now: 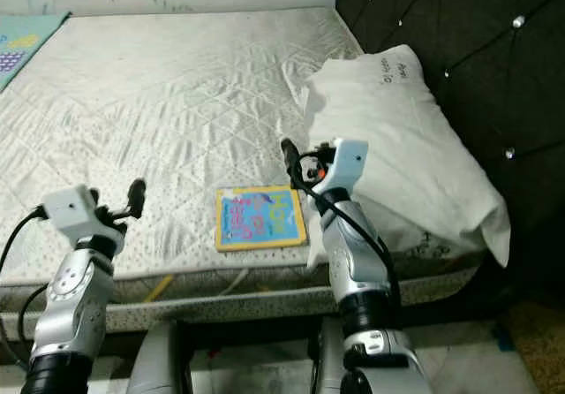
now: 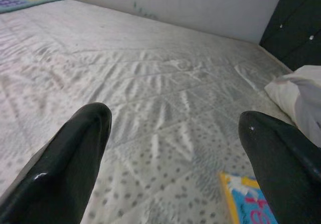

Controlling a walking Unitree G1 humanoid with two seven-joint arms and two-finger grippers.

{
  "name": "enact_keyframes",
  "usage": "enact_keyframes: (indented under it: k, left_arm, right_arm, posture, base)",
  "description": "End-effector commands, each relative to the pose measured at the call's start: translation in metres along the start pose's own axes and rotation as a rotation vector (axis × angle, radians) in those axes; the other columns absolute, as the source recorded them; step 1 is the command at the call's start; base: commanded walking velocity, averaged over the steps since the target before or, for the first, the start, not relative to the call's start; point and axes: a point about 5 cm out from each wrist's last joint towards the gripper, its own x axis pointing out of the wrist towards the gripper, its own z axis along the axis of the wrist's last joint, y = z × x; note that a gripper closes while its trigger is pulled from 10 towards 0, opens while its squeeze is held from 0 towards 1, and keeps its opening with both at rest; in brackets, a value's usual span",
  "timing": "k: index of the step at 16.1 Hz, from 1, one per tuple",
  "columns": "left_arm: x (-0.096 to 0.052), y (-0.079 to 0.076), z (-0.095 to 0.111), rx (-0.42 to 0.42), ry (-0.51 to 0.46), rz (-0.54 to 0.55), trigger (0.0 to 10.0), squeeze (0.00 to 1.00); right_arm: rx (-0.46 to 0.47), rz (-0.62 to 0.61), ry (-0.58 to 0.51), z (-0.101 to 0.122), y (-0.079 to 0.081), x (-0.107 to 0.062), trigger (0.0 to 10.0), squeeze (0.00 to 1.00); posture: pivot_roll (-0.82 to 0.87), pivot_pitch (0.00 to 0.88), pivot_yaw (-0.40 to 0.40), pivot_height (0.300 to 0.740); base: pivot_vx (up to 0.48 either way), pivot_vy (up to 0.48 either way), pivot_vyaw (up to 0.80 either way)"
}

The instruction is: Clean up the room

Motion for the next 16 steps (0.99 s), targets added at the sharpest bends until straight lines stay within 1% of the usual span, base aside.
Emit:
enact_keyframes:
  k: [1, 2, 4, 5, 6, 7, 9, 10, 11, 13, 14, 15, 16]
  left_arm:
    - [0.003, -0.004, -0.003, 0.026, 0.004, -0.011, 10.0, 0.00]
    - [0.006, -0.005, -0.004, 0.023, 0.005, -0.009, 10.0, 0.00]
    - [0.012, -0.011, -0.003, 0.027, -0.007, -0.008, 10.0, 0.00]
    - [0.018, -0.015, 0.001, 0.037, -0.032, -0.018, 10.0, 0.00]
    - [0.020, -0.016, 0.003, 0.041, -0.040, -0.018, 10.0, 0.00]
    - [0.027, -0.015, 0.007, 0.050, -0.053, -0.011, 10.0, 0.00]
    - [0.028, -0.015, 0.010, 0.074, -0.068, -0.018, 10.0, 0.00]
    - [0.025, -0.014, 0.008, 0.087, -0.065, -0.017, 10.0, 0.00]
    - [0.016, -0.008, -0.002, 0.087, -0.038, -0.008, 10.0, 0.00]
    - [0.005, -0.006, -0.017, 0.088, 0.003, 0.004, 10.0, 0.00]
    - [-0.001, -0.007, -0.023, 0.098, 0.017, 0.001, 10.0, 0.00]
    - [-0.004, -0.008, -0.025, 0.103, 0.021, -0.002, 10.0, 0.00]
    - [-0.011, -0.009, -0.033, 0.128, 0.054, -0.041, 10.0, 0.00]
  right_arm:
    - [0.005, 0.005, -0.013, 0.001, 0.002, 0.003, 10.0, 0.00]
    - [0.004, 0.003, -0.009, -0.001, 0.002, 0.005, 10.0, 0.00]
    - [-0.004, -0.004, 0.002, -0.003, 0.002, 0.008, 10.0, 0.00]
    - [-0.018, -0.003, -0.004, -0.002, 0.004, 0.011, 10.0, 0.00]
    - [-0.018, -0.004, -0.005, -0.002, 0.004, 0.011, 10.0, 0.00]
    - [-0.019, -0.002, -0.004, -0.004, 0.007, 0.014, 10.0, 0.00]
    - [-0.013, 0.003, 0.009, -0.010, 0.009, 0.013, 10.0, 0.00]
    - [-0.008, 0.004, 0.017, -0.013, 0.011, 0.013, 10.0, 0.00]
    - [-0.002, 0.002, 0.023, -0.017, 0.012, 0.011, 10.0, 0.00]
    - [-0.002, 0.006, 0.027, -0.019, 0.013, 0.009, 10.0, 0.00]
    - [-0.005, 0.007, 0.025, -0.020, 0.012, 0.006, 10.0, 0.00]
    - [-0.008, 0.007, 0.025, -0.021, 0.011, 0.004, 10.0, 0.00]
    - [-0.020, -0.009, 0.035, -0.022, 0.003, -0.001, 10.0, 0.00]
  posture:
    - [-0.02, 0.000, 0.033, 0.650]
    - [-0.02, 0.000, 0.033, 0.664]
    - [-0.01, 0.000, 0.029, 0.683]
    - [-0.03, 0.000, 0.028, 0.697]
    - [-0.02, 0.000, 0.027, 0.701]
    - [-0.01, 0.000, 0.033, 0.716]
    - [0.00, 0.000, 0.036, 0.730]
    - [0.01, 0.000, 0.033, 0.739]
    - [0.01, 0.000, 0.033, 0.740]
    - [0.01, 0.000, 0.021, 0.740]
    - [0.01, 0.000, 0.009, 0.740]
    - [0.01, 0.000, 0.009, 0.740]
    - [0.00, 0.000, -0.011, 0.740]
  base:
    - [0.000, 0.000, 0.00]
    - [0.000, 0.000, 0.00]
    - [0.000, 0.000, 0.00]
    - [0.000, 0.000, 0.00]
    - [0.000, 0.000, 0.00]
    - [0.000, 0.000, 0.00]
    - [0.000, 0.000, 0.00]
    - [0.000, 0.000, 0.00]
    - [0.000, 0.000, 0.00]
    - [0.000, 0.000, 0.00]
    - [0.000, 0.000, 0.00]
    - [0.000, 0.000, 0.00]
    - [0.000, 0.000, 0.00]
